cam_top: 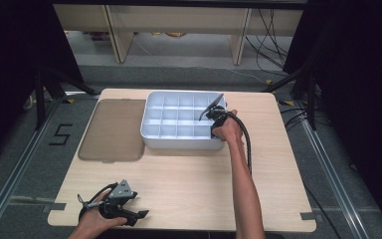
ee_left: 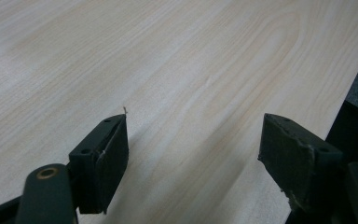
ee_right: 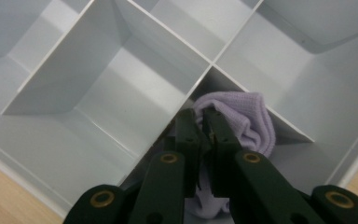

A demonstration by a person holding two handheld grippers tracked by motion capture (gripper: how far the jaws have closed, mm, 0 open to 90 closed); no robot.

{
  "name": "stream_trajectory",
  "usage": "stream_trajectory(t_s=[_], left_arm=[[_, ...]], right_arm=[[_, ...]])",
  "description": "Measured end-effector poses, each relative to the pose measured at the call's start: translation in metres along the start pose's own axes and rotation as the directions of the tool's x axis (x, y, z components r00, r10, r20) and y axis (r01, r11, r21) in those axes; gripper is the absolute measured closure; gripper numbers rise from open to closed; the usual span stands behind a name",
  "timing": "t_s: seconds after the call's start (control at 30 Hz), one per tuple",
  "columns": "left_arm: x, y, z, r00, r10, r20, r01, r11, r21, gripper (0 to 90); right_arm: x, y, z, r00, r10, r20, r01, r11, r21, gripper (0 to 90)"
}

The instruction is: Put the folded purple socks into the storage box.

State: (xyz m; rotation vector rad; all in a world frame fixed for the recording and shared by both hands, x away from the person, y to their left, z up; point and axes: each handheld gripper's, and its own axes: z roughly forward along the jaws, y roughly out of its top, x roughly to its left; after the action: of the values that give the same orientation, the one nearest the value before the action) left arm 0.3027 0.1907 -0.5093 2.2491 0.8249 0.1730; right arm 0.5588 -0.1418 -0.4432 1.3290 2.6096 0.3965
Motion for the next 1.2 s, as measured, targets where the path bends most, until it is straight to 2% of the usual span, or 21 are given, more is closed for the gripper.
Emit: stream_trajectory(t_s=[0.07, 0.1, 0.17, 0.2, 0.23, 0.3, 0.37, 0.4, 0.47, 0.5, 0.53, 0.57, 0.6, 0.7, 0.8, 0.87, 0.93, 1.0, 1.07, 1.13, 1.2], left_arm=[[0.0, 0.0, 0.0, 1.0, 0.002, 0.001, -0.002, 1.0, 0.006, 23.4], [0.001, 0.0, 0.0, 0.9998, 0.021, 0.001, -0.021, 0.9997, 0.009, 23.4], [0.0, 0.0, 0.0, 0.9999, 0.017, 0.001, -0.017, 0.9998, 0.007, 23.4], [0.0, 0.0, 0.0, 0.9996, 0.028, 0.011, -0.028, 0.9996, 0.011, 23.4], [0.0, 0.0, 0.0, 0.9996, 0.025, 0.01, -0.025, 0.9996, 0.009, 23.4], [-0.003, 0.0, 0.001, 0.9999, -0.007, 0.015, 0.007, 1.0, -0.003, 23.4], [-0.002, 0.0, 0.001, 0.9999, -0.005, 0.01, 0.005, 1.0, -0.002, 23.4], [-0.001, 0.0, -0.001, 0.9998, 0.02, 0.006, -0.02, 0.9998, 0.007, 23.4], [0.0, 0.0, -0.001, 0.9997, 0.025, 0.004, -0.025, 0.9997, 0.005, 23.4], [0.0, 0.001, -0.001, 0.9997, 0.024, 0.009, -0.025, 0.9997, 0.008, 23.4], [-0.001, 0.001, 0.0, 0.9998, 0.02, 0.008, -0.02, 0.9998, 0.005, 23.4], [-0.001, 0.001, 0.0, 0.9998, 0.021, 0.008, -0.021, 0.9998, 0.006, 23.4], [-0.001, 0.001, 0.0, 0.9998, 0.019, 0.008, -0.019, 0.9998, 0.004, 23.4], [0.001, 0.001, 0.0, 0.9997, 0.023, 0.002, -0.023, 0.9997, 0.007, 23.4], [-0.001, 0.001, 0.0, 0.9998, 0.019, 0.007, -0.019, 0.9998, 0.006, 23.4], [-0.001, 0.001, 0.0, 0.9999, 0.003, 0.01, -0.003, 1.0, -0.008, 23.4], [0.001, 0.001, 0.0, 0.9997, 0.024, -0.001, -0.024, 0.9997, 0.007, 23.4], [0.0, 0.001, 0.0, 1.0, -0.001, 0.001, 0.001, 1.0, -0.001, 23.4], [0.001, 0.001, -0.001, 0.9999, 0.016, 0.004, -0.016, 0.9999, -0.001, 23.4], [0.0, 0.001, -0.001, 0.9998, -0.005, 0.017, 0.005, 1.0, -0.008, 23.4], [0.001, 0.001, -0.002, 1.0, -0.006, 0.002, 0.006, 0.9999, -0.012, 23.4]], right_arm=[[-0.001, -0.001, -0.001, 0.9996, 0.022, -0.016, -0.022, 0.9996, 0.017, 85.4], [-0.001, -0.001, -0.001, 0.9996, 0.021, -0.017, -0.02, 0.9996, 0.019, 85.4], [-0.003, -0.002, 0.0, 0.9996, 0.017, -0.024, -0.017, 0.9999, 0.003, 85.4], [-0.002, -0.003, 0.0, 0.9981, 0.049, -0.038, -0.049, 0.9987, 0.015, 85.5], [-0.004, -0.003, 0.001, 0.9987, 0.03, -0.041, -0.03, 0.9995, 0.007, 85.5], [-0.003, -0.004, 0.002, 0.9972, 0.062, -0.042, -0.061, 0.9979, 0.024, 85.5], [-0.004, -0.004, 0.001, 0.997, 0.061, -0.048, -0.06, 0.9978, 0.028, 85.1], [-0.004, -0.005, 0.0, 0.9966, 0.063, -0.052, -0.062, 0.9978, 0.024, 84.8], [-0.005, -0.006, -0.004, 0.9956, 0.075, -0.055, -0.076, 0.9971, -0.003, 83.2], [-0.009, -0.006, -0.008, 0.9965, 0.055, -0.063, -0.056, 0.9983, -0.016, 82.5], [-0.009, -0.006, -0.015, 0.9953, 0.074, -0.061, -0.077, 0.9959, -0.047, 81.8], [-0.011, -0.006, -0.017, 0.9959, 0.055, -0.072, -0.06, 0.995, -0.08, 81.0], [-0.011, -0.007, -0.023, 0.994, 0.07, -0.084, -0.078, 0.9923, -0.097, 79.8], [-0.013, -0.01, -0.031, 0.9955, 0.057, -0.076, -0.068, 0.9873, -0.143, 77.5], [-0.015, -0.013, -0.038, 0.9951, 0.088, -0.045, -0.093, 0.9878, -0.125, 75.9], [-0.016, -0.014, -0.041, 0.9955, 0.078, -0.054, -0.085, 0.9856, -0.146, 75.1], [-0.016, -0.015, -0.047, 0.9961, 0.07, -0.054, -0.078, 0.9818, -0.173, 73.7], [-0.015, -0.015, -0.054, 0.9964, 0.063, -0.056, -0.073, 0.9803, -0.184, 73.2], [-0.015, -0.016, -0.057, 0.997, 0.058, -0.051, -0.067, 0.9778, -0.198, 72.3], [-0.014, -0.017, -0.06, 0.997, 0.056, -0.054, -0.066, 0.9738, -0.218, 71.2], [-0.013, -0.019, -0.063, 0.9977, 0.039, -0.055, -0.051, 0.9719, -0.23, 69.4]])
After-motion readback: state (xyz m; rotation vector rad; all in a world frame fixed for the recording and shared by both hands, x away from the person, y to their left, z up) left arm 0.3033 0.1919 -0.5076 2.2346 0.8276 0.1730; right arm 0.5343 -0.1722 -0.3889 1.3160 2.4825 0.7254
